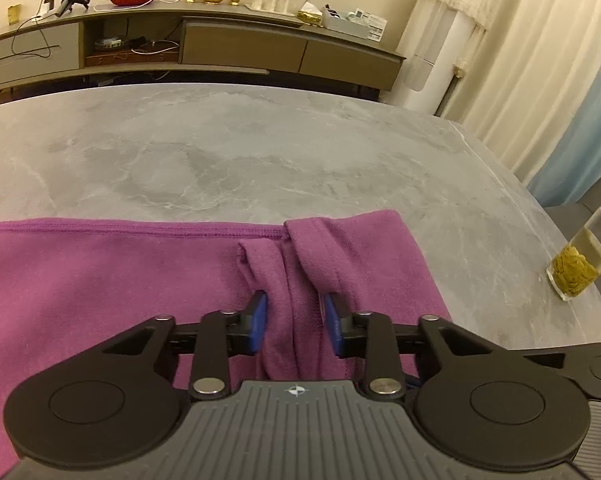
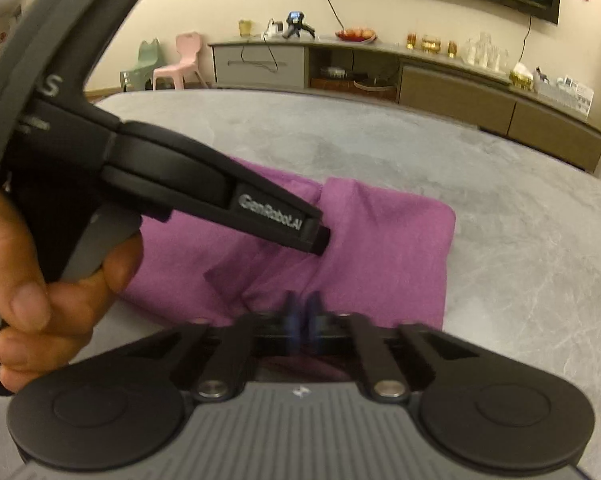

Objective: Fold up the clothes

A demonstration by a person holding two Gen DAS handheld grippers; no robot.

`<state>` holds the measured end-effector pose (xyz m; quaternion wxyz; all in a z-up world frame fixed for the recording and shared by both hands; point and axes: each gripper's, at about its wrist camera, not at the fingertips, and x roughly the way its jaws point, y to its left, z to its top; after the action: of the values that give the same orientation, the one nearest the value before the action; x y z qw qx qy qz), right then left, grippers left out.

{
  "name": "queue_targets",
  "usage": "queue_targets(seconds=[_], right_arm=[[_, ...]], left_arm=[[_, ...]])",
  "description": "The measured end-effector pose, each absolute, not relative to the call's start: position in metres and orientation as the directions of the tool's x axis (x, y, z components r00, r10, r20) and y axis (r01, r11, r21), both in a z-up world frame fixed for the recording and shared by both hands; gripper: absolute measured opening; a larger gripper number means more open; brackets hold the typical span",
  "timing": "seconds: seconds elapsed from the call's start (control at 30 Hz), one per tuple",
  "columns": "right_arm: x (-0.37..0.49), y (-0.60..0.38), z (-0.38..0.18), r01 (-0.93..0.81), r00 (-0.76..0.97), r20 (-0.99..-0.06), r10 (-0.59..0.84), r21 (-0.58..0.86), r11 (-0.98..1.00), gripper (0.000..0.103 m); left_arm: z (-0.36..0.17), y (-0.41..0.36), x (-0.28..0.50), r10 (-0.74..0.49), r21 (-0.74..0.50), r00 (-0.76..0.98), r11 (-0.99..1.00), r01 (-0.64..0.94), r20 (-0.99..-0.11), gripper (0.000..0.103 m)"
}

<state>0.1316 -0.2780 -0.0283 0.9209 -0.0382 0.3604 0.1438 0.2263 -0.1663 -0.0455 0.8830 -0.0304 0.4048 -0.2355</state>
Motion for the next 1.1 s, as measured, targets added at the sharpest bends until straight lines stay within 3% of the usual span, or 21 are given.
queue_targets(seconds=[0.37, 0.57, 0.67, 0.73, 0.8, 0.87, 0.9, 0.97, 1.0, 1.1], right_arm=[[0.124, -0.278, -0.019, -0.329, 0.693, -0.655, 0.303, 0.087, 0.94, 0.002], [0.125, -0.277, -0.024, -0.322, 0.671, -0.675, 0.307, 0.108, 0.94, 0.002], [0.125, -0.291, -0.019, -0.273, 0.679, -0.67, 0.299, 0.147, 0.951, 0.017], [0.117, -0.31, -0.009, -0.206, 0.711, -0.644, 0.282, 0.193, 0.959, 0.053], [0.113, -0.333, -0.005, -0.111, 0.741, -0.629, 0.233, 0.227, 0.968, 0.064], [0.118, -0.346, -0.013, -0.059, 0.722, -0.658, 0.214, 0.249, 0.967, 0.059], [0.121, -0.347, -0.019, -0.061, 0.703, -0.674, 0.225, 0.258, 0.964, 0.045], [0.126, -0.348, -0.026, -0.074, 0.676, -0.699, 0.235, 0.253, 0.965, 0.03], [0.127, -0.35, -0.024, -0.083, 0.68, -0.697, 0.226, 0.232, 0.969, 0.016], [0.129, -0.376, -0.013, -0.043, 0.703, -0.682, 0.202, 0.243, 0.969, 0.011]], left_arm=[[-0.025, -0.141, 0.2, -0.436, -0.27, 0.615, 0.898, 0.348, -0.657, 0.027], [-0.037, -0.145, 0.203, -0.368, -0.209, 0.621, 0.926, 0.315, -0.692, 0.029], [-0.047, -0.145, 0.203, -0.315, -0.163, 0.636, 0.944, 0.288, -0.705, 0.029], [-0.05, -0.144, 0.199, -0.311, -0.151, 0.647, 0.945, 0.291, -0.697, 0.03], [-0.052, -0.147, 0.195, -0.307, -0.138, 0.658, 0.945, 0.296, -0.688, 0.03], [-0.052, -0.153, 0.193, -0.307, -0.13, 0.666, 0.944, 0.303, -0.68, 0.03], [-0.053, -0.159, 0.191, -0.311, -0.126, 0.665, 0.942, 0.311, -0.679, 0.03], [-0.054, -0.172, 0.189, -0.317, -0.117, 0.665, 0.938, 0.327, -0.677, 0.03], [-0.054, -0.179, 0.187, -0.318, -0.115, 0.666, 0.937, 0.331, -0.675, 0.03], [-0.055, -0.2, 0.188, -0.356, -0.162, 0.648, 0.926, 0.34, -0.673, 0.03]])
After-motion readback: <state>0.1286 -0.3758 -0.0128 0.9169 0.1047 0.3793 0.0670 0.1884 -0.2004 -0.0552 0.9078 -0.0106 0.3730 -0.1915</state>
